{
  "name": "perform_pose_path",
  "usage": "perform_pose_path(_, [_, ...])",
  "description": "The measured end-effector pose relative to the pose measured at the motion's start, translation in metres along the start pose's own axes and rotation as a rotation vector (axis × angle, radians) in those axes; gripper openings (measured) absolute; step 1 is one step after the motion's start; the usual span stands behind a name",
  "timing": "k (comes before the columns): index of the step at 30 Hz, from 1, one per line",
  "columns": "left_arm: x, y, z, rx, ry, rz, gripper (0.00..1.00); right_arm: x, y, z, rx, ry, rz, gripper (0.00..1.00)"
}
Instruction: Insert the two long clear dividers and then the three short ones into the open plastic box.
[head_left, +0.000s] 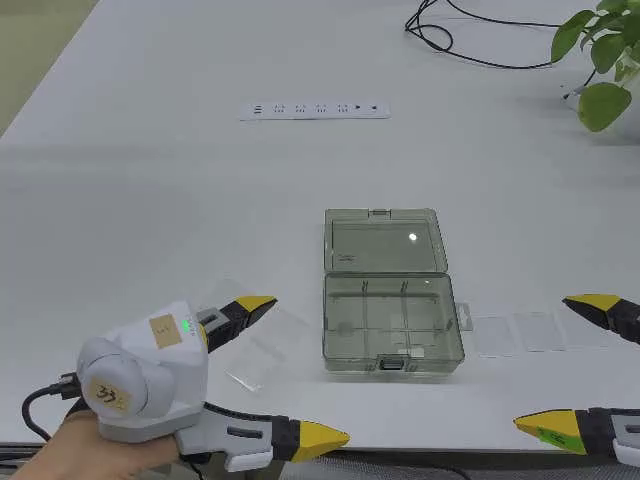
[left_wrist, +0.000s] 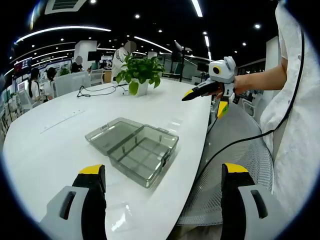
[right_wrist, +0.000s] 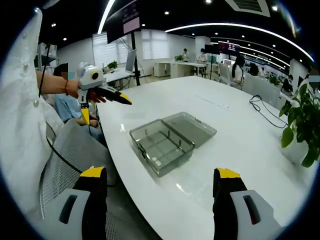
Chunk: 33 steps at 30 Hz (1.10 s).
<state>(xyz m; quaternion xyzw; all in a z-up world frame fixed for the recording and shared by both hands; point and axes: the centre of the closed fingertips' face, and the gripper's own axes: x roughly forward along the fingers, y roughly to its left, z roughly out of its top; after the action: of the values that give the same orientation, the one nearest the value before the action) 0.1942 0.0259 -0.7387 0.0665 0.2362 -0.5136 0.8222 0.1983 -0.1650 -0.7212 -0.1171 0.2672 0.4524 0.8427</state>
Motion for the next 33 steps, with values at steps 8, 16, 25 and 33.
perform_pose_path(8, [-0.0018, 0.0021, 0.0004, -0.004, 0.003, 0.004, 0.98, 0.0006, -0.0007, -0.0002, 0.005, -0.005, -0.003, 0.87])
perform_pose_path(16, [-0.0003, 0.0024, 0.0003, -0.004, 0.007, 0.0, 0.98, 0.0017, -0.0014, -0.0005, 0.008, -0.005, -0.001, 0.87])
perform_pose_path(25, [0.0012, 0.0038, -0.0001, -0.002, 0.01, -0.001, 0.98, 0.0025, -0.0023, -0.0017, 0.009, -0.004, 0.001, 0.87])
perform_pose_path(33, [0.0026, 0.0037, -0.0009, -0.003, 0.013, -0.004, 0.98, 0.0048, -0.0003, -0.0012, 0.01, -0.004, 0.007, 0.87])
